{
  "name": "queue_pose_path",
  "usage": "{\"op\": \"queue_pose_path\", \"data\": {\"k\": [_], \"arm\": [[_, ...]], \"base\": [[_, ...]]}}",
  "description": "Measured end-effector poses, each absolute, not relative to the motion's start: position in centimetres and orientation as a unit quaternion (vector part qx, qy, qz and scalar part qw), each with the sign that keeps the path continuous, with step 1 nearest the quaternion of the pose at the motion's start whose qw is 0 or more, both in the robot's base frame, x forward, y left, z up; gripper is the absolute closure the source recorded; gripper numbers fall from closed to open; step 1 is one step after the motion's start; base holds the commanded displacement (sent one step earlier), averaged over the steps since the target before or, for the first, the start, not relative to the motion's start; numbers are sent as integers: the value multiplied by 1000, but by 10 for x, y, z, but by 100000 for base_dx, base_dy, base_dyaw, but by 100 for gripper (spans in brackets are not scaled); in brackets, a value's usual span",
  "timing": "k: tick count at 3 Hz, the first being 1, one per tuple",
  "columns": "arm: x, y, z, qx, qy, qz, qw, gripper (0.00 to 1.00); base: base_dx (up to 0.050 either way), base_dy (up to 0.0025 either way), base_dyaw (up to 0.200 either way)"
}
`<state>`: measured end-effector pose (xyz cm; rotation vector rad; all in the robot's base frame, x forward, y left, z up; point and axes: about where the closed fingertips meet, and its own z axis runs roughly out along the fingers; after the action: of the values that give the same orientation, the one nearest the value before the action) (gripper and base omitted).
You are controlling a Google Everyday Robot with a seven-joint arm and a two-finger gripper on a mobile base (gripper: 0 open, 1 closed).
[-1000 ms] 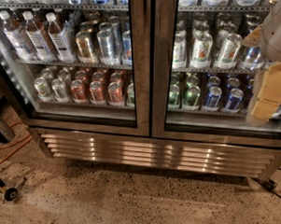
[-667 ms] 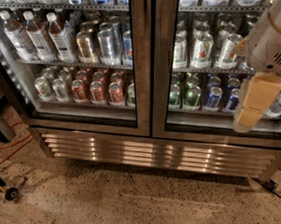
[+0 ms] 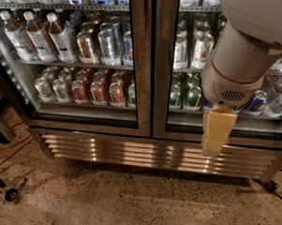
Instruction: Open left fridge door
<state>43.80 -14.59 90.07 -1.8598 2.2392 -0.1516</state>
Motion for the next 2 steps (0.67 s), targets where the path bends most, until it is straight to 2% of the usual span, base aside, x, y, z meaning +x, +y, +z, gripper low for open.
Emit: {"op": "queue_pose_path", "data": {"k": [1,2], "arm": [[438,-146,901,-634,763,-52,113,0],[438,-147,900,-639,757,-12,137,0]], "base": [[0,0,0],[0,0,0]]}}
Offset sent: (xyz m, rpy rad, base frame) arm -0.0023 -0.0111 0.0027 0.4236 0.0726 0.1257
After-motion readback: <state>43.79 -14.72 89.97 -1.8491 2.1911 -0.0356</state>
